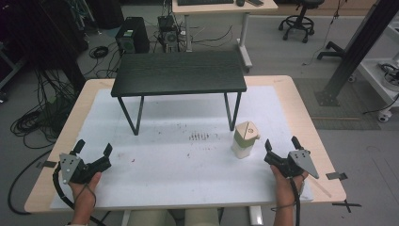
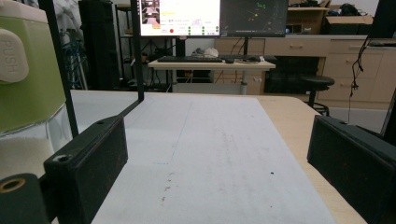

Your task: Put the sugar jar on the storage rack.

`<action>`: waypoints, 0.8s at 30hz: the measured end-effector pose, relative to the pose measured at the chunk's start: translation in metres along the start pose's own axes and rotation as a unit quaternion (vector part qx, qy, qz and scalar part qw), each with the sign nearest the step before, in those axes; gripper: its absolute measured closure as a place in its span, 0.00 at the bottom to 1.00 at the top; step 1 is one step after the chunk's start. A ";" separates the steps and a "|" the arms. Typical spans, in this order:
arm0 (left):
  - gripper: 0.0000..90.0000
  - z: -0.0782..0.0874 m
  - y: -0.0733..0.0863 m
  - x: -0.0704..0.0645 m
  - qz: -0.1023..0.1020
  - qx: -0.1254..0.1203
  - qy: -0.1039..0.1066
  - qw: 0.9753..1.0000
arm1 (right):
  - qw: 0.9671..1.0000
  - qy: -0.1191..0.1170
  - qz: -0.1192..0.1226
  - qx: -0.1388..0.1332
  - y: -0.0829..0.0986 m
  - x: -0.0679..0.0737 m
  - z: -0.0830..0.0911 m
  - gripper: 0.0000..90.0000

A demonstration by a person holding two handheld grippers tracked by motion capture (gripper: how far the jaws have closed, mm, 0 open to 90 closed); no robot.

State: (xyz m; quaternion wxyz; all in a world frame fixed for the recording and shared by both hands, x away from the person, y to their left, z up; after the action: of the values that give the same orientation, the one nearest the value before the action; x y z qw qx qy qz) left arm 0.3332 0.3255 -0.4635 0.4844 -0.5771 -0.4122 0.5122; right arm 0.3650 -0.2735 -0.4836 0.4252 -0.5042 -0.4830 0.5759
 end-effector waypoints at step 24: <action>0.03 0.000 0.000 0.000 -0.001 0.000 0.000 1.000 | 1.000 0.001 0.001 0.002 0.000 0.001 0.000 0.01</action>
State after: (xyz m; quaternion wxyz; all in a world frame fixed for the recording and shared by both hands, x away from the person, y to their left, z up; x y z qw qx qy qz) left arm 0.3332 0.3255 -0.4635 0.4847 -0.5768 -0.4128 0.5118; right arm 0.3650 -0.2729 -0.4837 0.4260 -0.5047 -0.4810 0.5766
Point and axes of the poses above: each handheld gripper's, and its own axes: z roughly backward along the jaws, y roughly out of its underside, x roughly to its left, the point moved 7 cm from there along -z, roughly forward along the jaws, and after that the axes turned 10 degrees about z, right-handed, at the moved point
